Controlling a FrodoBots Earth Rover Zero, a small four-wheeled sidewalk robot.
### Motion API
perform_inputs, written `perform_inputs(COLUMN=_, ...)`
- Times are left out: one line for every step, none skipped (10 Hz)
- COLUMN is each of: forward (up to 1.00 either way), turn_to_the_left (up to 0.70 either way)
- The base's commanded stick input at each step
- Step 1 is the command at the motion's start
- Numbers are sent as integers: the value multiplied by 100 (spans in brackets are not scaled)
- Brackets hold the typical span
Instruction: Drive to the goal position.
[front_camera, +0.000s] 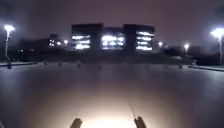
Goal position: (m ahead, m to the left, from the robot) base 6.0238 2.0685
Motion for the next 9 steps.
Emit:
perform_inputs(forward=100, turn_to_the_left=-40)
perform_inputs(forward=100, turn_to_the_left=-21)
perform_inputs(forward=100, turn_to_the_left=0)
perform_inputs(forward=100, turn_to_the_left=0)
perform_inputs(forward=100, turn_to_the_left=0)
perform_inputs(forward=100, turn_to_the_left=0)
perform_inputs(forward=100, turn_to_the_left=0)
perform_inputs(forward=100, turn_to_the_left=0)
perform_inputs(forward=100, turn_to_the_left=-17)
